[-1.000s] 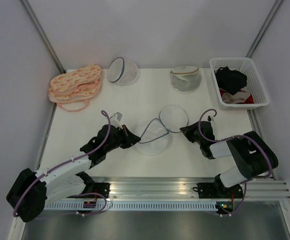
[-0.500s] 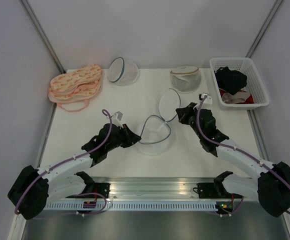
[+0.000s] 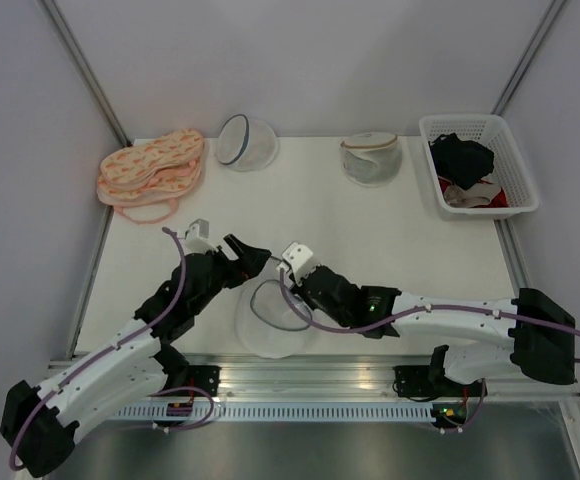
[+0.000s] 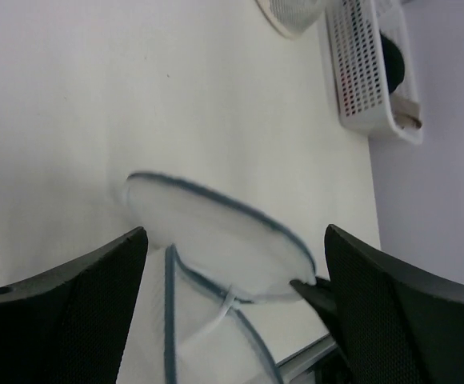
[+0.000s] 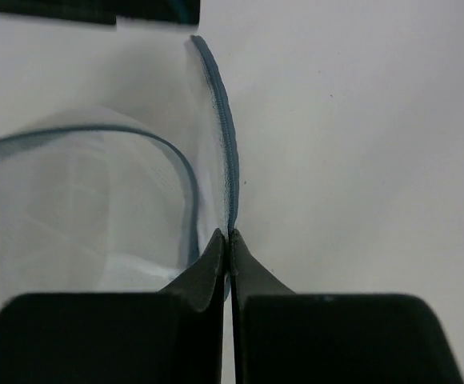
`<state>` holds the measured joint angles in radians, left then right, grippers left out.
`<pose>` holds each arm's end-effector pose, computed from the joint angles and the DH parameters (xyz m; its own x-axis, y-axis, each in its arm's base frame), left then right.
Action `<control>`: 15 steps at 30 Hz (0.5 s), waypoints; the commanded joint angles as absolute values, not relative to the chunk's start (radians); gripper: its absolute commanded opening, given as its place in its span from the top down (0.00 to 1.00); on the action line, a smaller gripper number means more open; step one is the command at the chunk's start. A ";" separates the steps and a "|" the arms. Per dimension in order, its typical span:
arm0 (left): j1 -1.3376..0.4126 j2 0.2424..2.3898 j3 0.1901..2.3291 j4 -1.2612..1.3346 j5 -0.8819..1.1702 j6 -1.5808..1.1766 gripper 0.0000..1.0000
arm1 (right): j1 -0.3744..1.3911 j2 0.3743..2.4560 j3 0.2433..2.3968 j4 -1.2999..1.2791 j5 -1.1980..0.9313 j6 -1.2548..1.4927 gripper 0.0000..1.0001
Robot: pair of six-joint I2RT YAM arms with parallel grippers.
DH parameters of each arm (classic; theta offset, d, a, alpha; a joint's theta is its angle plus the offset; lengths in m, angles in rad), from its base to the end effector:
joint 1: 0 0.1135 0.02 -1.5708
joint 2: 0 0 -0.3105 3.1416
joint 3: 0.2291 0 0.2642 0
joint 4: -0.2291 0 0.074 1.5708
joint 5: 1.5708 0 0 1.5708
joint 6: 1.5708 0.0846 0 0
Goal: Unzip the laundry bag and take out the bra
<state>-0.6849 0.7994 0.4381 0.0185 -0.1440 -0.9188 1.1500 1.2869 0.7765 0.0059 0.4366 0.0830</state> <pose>0.1734 -0.1260 0.2483 -0.5724 -0.5482 -0.6098 0.1094 0.6860 -0.7194 0.1629 0.2763 0.2654 -0.2528 -0.3810 -0.8894 -0.6572 0.7422 -0.1311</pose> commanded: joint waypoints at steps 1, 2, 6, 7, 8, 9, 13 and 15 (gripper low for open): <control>-0.681 0.661 0.472 -0.139 -0.345 -0.994 0.05 | 1.262 1.319 0.841 -0.087 0.671 -0.047 1.00; -0.681 0.632 0.465 -0.158 -0.360 -1.002 0.03 | 1.284 1.334 0.845 -0.097 0.684 -0.057 0.99; -0.681 0.514 0.442 -0.218 -0.388 -1.023 0.01 | 1.380 1.373 0.861 -0.114 0.735 -0.107 1.00; -0.681 0.508 0.436 -0.224 -0.388 -1.025 0.01 | 1.397 1.379 0.864 -0.115 0.735 -0.116 1.00; -0.681 0.503 0.436 -0.238 -0.391 -1.029 0.01 | 1.414 1.384 0.868 -0.120 0.714 -0.120 0.99; -0.681 0.499 0.437 -0.258 -0.396 -1.031 0.01 | 1.445 1.375 0.870 -0.120 0.674 -0.120 0.99; -0.681 0.488 0.445 -0.290 -0.402 -1.031 0.01 | 1.463 1.287 0.890 -0.165 0.353 -0.060 1.00; -0.681 0.482 0.446 -0.293 -0.402 -1.028 0.01 | 1.483 1.261 0.920 -0.205 0.234 -0.032 1.00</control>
